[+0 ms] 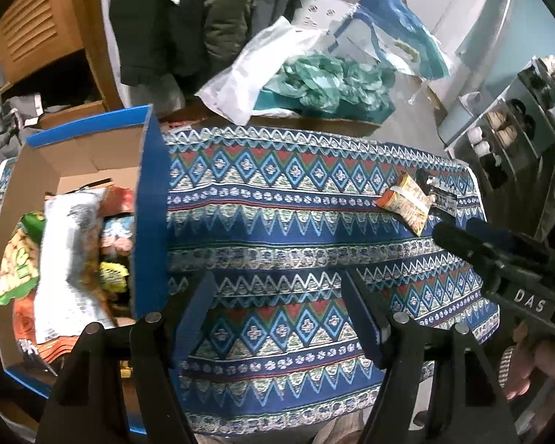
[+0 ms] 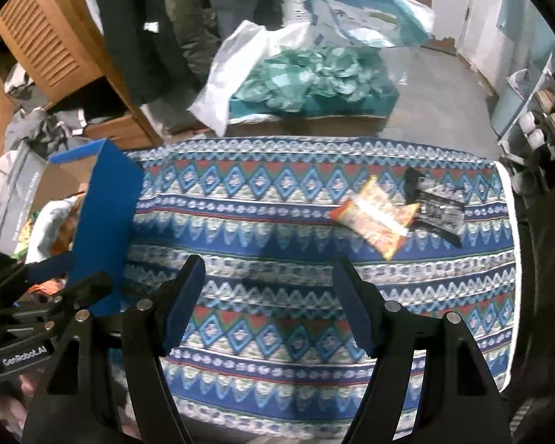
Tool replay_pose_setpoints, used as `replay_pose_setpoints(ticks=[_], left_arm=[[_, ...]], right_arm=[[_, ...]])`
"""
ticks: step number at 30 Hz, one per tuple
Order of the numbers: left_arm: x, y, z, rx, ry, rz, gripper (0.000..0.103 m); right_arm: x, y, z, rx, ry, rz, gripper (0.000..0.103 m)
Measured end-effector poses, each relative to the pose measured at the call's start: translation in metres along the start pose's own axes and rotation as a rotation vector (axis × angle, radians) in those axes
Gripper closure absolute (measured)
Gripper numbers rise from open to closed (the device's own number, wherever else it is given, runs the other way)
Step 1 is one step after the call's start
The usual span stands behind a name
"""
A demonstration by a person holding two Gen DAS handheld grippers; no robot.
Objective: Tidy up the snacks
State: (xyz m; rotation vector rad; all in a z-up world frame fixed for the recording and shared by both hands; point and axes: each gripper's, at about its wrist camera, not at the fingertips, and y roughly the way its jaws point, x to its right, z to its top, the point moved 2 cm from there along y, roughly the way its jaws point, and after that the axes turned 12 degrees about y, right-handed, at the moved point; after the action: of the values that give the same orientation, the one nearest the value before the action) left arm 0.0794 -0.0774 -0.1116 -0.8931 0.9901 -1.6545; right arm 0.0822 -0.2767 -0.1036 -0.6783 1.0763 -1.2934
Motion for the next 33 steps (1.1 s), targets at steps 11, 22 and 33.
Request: replay_pose_setpoints(ticks=[11, 22, 33], left_arm=[[0.047, 0.046, 0.055, -0.051, 0.053, -0.017, 0.025], [0.084, 0.116, 0.111, -0.110, 0.073, -0.034, 0.025], [0.096, 0.162, 0.122, -0.172, 0.034, -0.054, 0.025]], right_arm=[[0.061, 0.021, 0.055, -0.058, 0.006, -0.091, 0.029], [0.139, 0.091, 0.096, -0.184, 0.079, -0.176, 0.029], [0.159, 0.129, 0.108, -0.146, -0.002, -0.288, 0.029]])
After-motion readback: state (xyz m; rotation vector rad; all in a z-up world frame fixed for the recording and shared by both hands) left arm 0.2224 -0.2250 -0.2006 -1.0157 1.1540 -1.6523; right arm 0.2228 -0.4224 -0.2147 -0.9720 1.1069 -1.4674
